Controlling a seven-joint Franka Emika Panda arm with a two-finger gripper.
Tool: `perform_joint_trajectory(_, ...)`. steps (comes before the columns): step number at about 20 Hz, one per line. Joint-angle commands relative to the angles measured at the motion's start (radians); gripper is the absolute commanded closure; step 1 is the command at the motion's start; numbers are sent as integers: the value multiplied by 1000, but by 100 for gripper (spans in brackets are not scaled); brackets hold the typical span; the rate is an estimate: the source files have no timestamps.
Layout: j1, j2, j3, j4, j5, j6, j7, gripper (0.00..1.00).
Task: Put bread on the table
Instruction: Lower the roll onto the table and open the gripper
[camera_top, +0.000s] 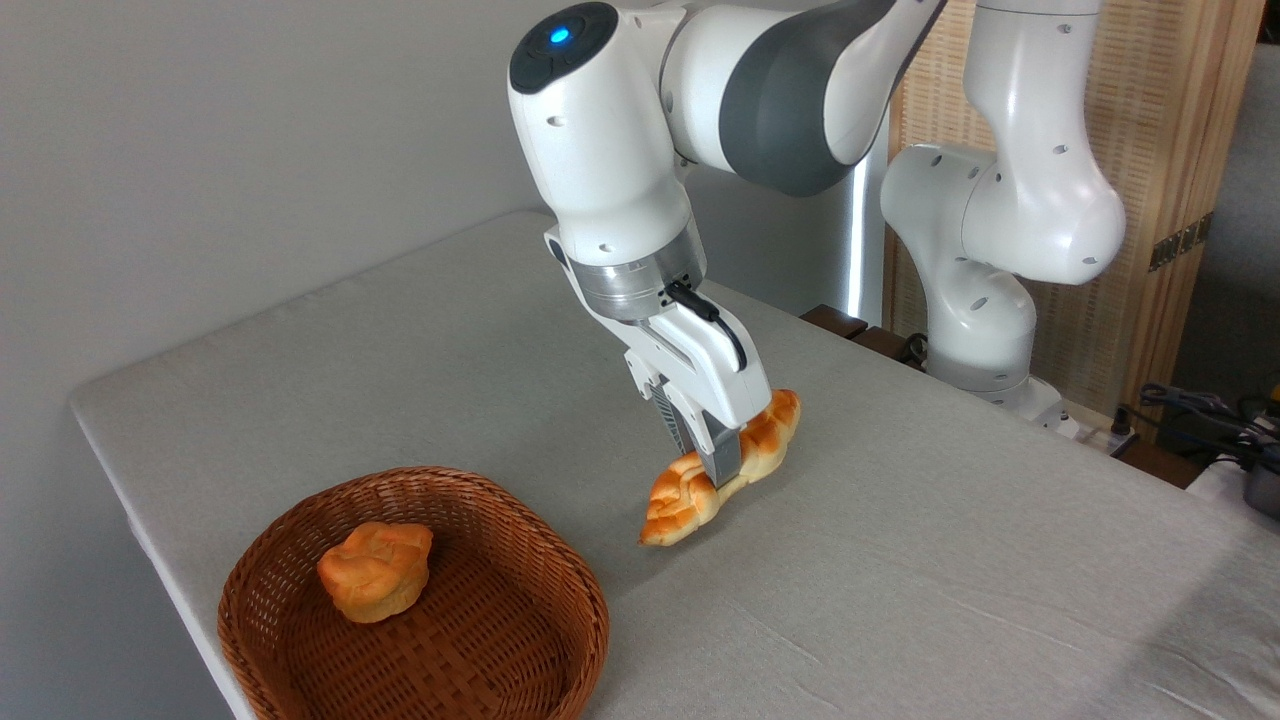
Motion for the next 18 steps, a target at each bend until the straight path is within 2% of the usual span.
perform_joint_trajectory(1, -11, -1, 10, -15, 9, 30, 38, 0)
perform_joint_trajectory(13, -25, 5, 9, -10, -3, 32, 26, 0)
perform_joint_trajectory(18, -25, 0, 7, 169, -3, 15, -77, 0)
